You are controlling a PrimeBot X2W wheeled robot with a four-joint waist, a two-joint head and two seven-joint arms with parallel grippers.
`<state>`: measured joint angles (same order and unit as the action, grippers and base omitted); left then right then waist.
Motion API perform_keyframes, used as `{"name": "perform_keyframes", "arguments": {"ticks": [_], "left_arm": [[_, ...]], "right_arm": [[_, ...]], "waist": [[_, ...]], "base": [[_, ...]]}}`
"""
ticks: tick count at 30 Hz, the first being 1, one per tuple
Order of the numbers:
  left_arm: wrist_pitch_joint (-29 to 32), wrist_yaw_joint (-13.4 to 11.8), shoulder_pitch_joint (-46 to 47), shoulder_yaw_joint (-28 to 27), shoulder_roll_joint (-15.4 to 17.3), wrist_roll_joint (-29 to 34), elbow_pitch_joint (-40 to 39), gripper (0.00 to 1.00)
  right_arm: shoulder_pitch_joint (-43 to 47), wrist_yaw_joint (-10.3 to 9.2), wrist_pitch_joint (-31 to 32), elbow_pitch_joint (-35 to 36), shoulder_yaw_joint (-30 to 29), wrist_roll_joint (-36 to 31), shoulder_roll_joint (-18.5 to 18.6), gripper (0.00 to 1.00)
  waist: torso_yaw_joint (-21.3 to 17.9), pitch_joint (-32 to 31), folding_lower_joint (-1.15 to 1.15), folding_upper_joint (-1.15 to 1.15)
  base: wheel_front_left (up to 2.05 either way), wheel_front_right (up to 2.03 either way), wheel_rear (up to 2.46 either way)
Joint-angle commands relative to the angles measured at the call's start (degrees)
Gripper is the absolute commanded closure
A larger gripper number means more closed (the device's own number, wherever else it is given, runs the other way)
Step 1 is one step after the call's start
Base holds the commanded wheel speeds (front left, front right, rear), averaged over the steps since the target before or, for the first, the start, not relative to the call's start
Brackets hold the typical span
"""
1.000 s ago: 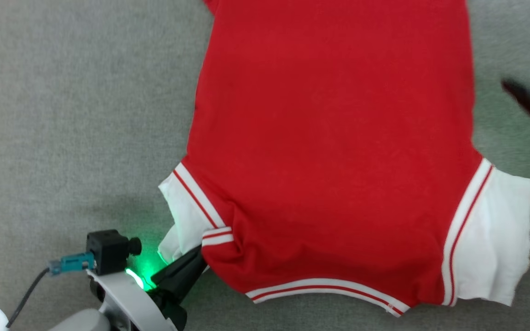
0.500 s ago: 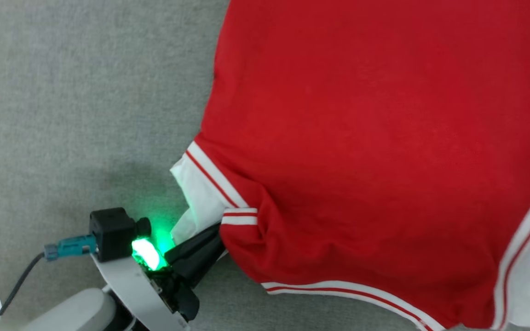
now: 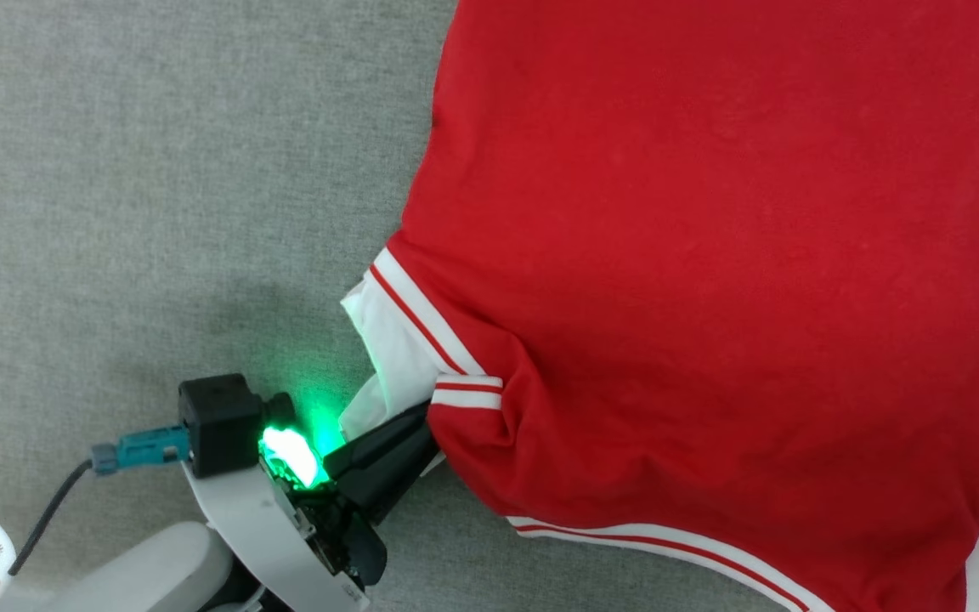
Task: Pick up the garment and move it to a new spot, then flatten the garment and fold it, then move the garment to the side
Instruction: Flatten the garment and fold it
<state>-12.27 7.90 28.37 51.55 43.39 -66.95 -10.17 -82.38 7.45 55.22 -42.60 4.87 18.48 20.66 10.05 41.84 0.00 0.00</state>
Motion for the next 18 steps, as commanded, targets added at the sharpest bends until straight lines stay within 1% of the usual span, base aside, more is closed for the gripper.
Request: {"name": "perform_keyframes", "arguments": {"ticks": [1,5,8,10,13,18], "left_arm": [[0.97,-1.08,-0.26,1.2,-1.24,-1.12,6.59,1.0],[0.37,-1.03,-0.16,0.98,-1.27,-1.5,7.04,1.0],[-0.69,-0.96,-0.51,0.01,-1.46,-2.23,7.28,1.0],[-1.08,-0.94,-0.9,-0.16,-1.0,-2.06,8.04,1.0],[-1.58,-0.9,-1.73,-0.4,-0.9,-2.54,8.15,1.0],[-2.17,-0.73,-3.26,-0.7,-0.22,-2.67,8.18,1.0]], "right_arm": [[2.74,0.05,-0.07,-2.53,1.07,0.4,-1.02,1.0],[2.92,0.01,-1.17,-3.45,1.28,1.11,0.42,1.0],[3.73,0.01,-1.84,-2.34,1.89,2.88,1.53,1.0],[5.29,0.01,-1.68,-0.73,3.25,4.54,2.8,1.0],[9.12,0.01,-1.27,4.07,5.52,8.57,5.4,1.0],[20.7,0.01,0.33,16.59,6.72,16.78,11.71,1.0]], "waist": [[-0.1,-0.29,0.0,0.0],[-0.43,-1.61,0.0,0.0],[-0.96,-3.27,0.0,0.0],[-1.44,-4.81,0.0,0.0],[-2.13,-7.37,0.0,0.0],[-3.56,-12.08,0.0,0.0]], "base": [[0.0,0.0,0.0],[0.0,0.0,0.0],[0.0,0.0,0.0],[0.0,0.0,0.0],[0.0,0.0,0.0],[0.0,0.0,0.0]]}}
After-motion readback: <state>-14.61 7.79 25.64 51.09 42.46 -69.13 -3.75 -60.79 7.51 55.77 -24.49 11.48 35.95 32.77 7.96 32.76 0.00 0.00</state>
